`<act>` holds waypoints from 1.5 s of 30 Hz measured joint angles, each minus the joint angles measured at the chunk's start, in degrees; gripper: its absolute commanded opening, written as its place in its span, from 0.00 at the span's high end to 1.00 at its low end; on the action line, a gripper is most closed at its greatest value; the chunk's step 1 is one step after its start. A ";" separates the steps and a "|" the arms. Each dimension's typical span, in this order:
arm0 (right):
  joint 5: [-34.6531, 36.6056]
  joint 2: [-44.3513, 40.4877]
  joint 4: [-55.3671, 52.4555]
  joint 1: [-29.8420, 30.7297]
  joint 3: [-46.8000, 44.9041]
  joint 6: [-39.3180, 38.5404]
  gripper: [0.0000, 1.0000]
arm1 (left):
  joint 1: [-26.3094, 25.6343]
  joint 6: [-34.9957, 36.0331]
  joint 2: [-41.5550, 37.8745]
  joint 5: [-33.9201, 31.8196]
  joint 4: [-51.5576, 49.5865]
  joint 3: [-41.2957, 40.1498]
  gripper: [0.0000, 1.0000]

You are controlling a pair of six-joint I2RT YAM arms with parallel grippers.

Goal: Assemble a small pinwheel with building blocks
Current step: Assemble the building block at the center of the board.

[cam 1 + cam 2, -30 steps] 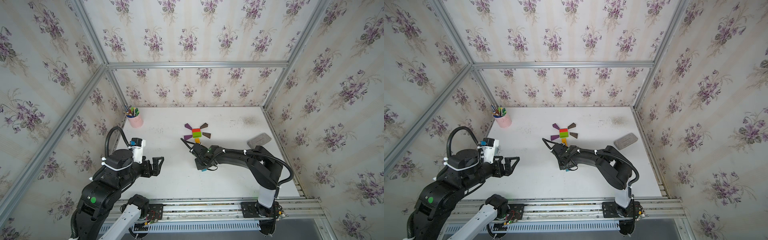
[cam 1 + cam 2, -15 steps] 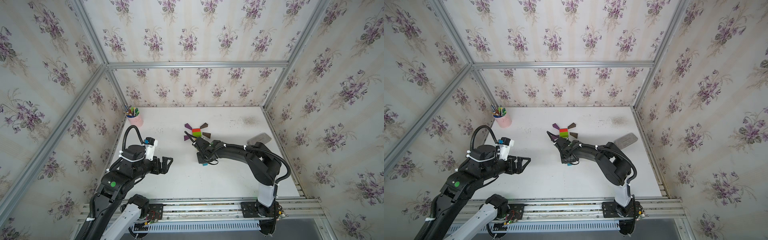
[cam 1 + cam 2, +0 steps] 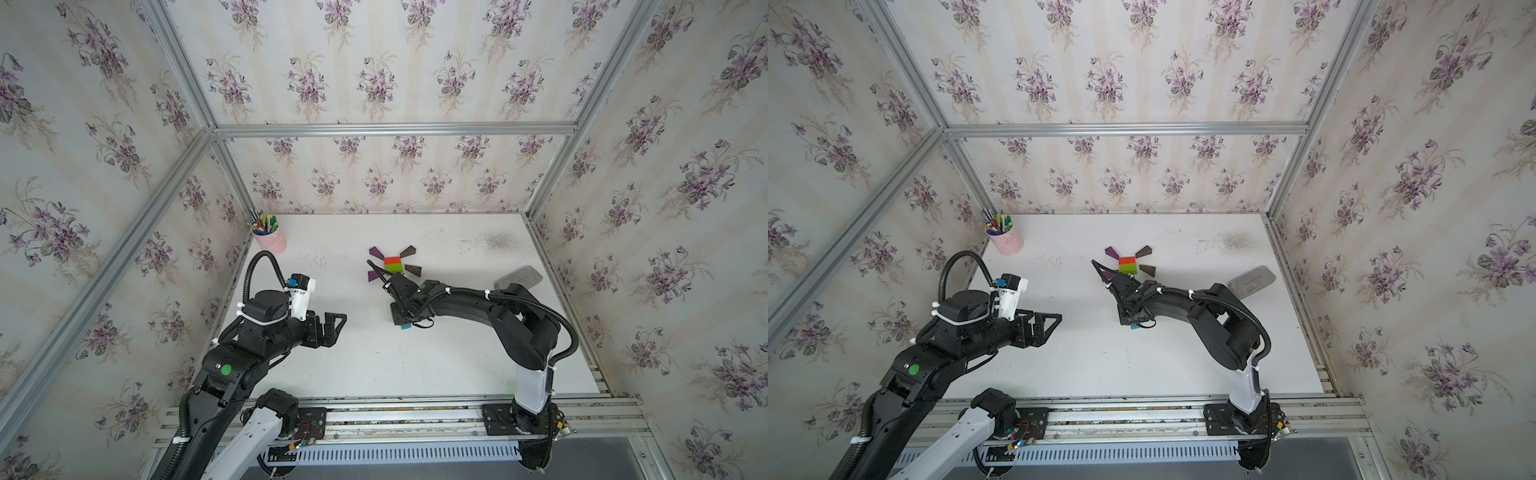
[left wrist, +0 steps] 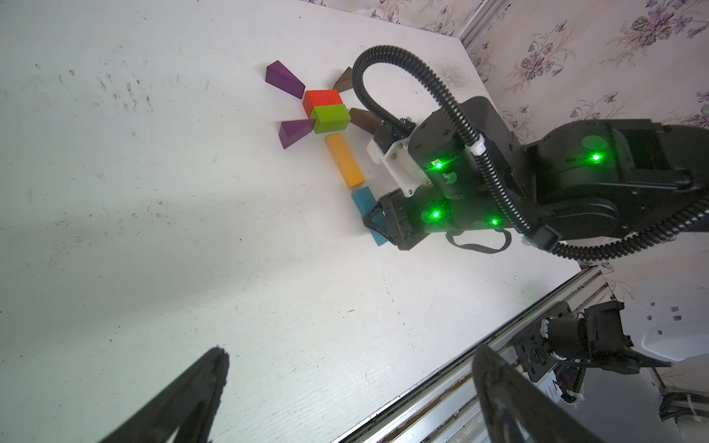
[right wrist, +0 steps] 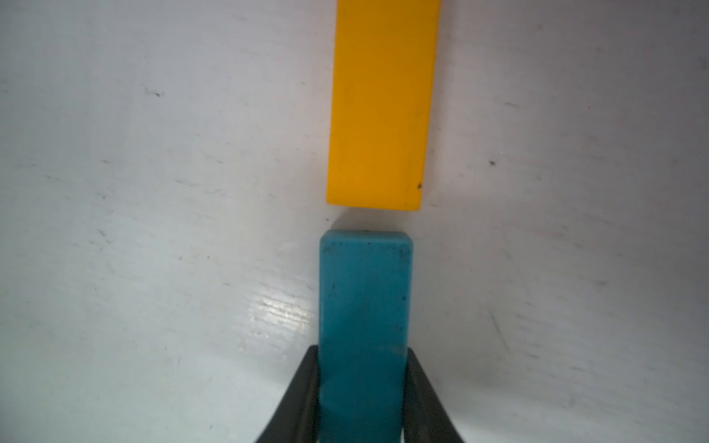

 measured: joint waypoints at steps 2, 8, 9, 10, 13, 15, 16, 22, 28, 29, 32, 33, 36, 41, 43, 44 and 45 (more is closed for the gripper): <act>0.02 0.04 0.22 0.00 0.02 0.00 0.91 | 0.00 0.00 0.02 0.00 0.00 0.00 0.00; 0.13 0.26 0.24 0.00 0.11 0.07 0.91 | 0.00 0.00 0.04 0.00 0.00 0.00 0.00; 0.24 0.33 0.20 0.00 0.15 0.11 0.91 | 0.00 0.00 0.04 0.00 0.00 0.00 0.00; 0.35 0.35 0.22 0.00 0.17 0.15 0.91 | 0.00 0.00 0.02 0.00 0.00 0.00 0.00; 0.55 0.48 0.83 -0.07 0.22 0.28 0.91 | 0.00 0.00 -0.22 0.00 0.00 0.00 0.00; 0.59 0.48 0.90 -0.11 0.22 0.44 0.91 | 0.00 0.00 -0.37 0.00 0.00 0.00 0.00; 0.59 0.48 1.03 -0.13 0.22 0.57 0.91 | 0.00 0.00 -0.39 0.00 0.00 0.00 0.00; 0.52 0.48 1.92 -0.46 0.07 1.36 0.91 | 0.00 0.00 -0.35 0.00 0.00 0.11 0.00; 0.50 0.42 2.23 -0.68 -0.04 1.73 0.91 | 0.00 0.00 -0.24 0.00 0.02 0.22 0.00; 0.50 0.42 2.32 -0.70 -0.07 1.77 0.91 | 0.00 0.00 -0.24 0.00 0.02 0.22 0.00; 0.52 0.42 2.43 -0.79 -0.22 1.90 0.92 | 0.00 0.00 -0.26 0.00 0.02 0.22 0.00; 0.57 0.39 2.58 -0.81 -0.31 1.90 0.92 | 0.00 0.00 -0.26 0.00 0.02 0.22 0.00; 0.55 0.22 3.04 -0.83 -0.74 1.92 0.92 | 0.00 -0.02 -0.26 0.00 0.02 0.28 0.00; 0.37 -0.39 4.04 -0.92 -1.86 2.10 0.92 | 0.00 -0.02 -0.33 0.02 0.02 0.31 0.00; 0.37 -0.35 4.04 -0.92 -1.86 2.12 0.92 | 0.00 -0.02 -0.33 0.02 0.02 0.31 0.00; 0.37 -0.31 4.02 -0.92 -1.79 2.12 0.92 | 0.00 -0.02 -0.33 0.02 0.02 0.31 0.00; 0.37 -0.24 3.93 -0.92 -1.68 2.12 0.92 | 0.00 -0.02 -0.35 0.02 0.02 0.31 0.00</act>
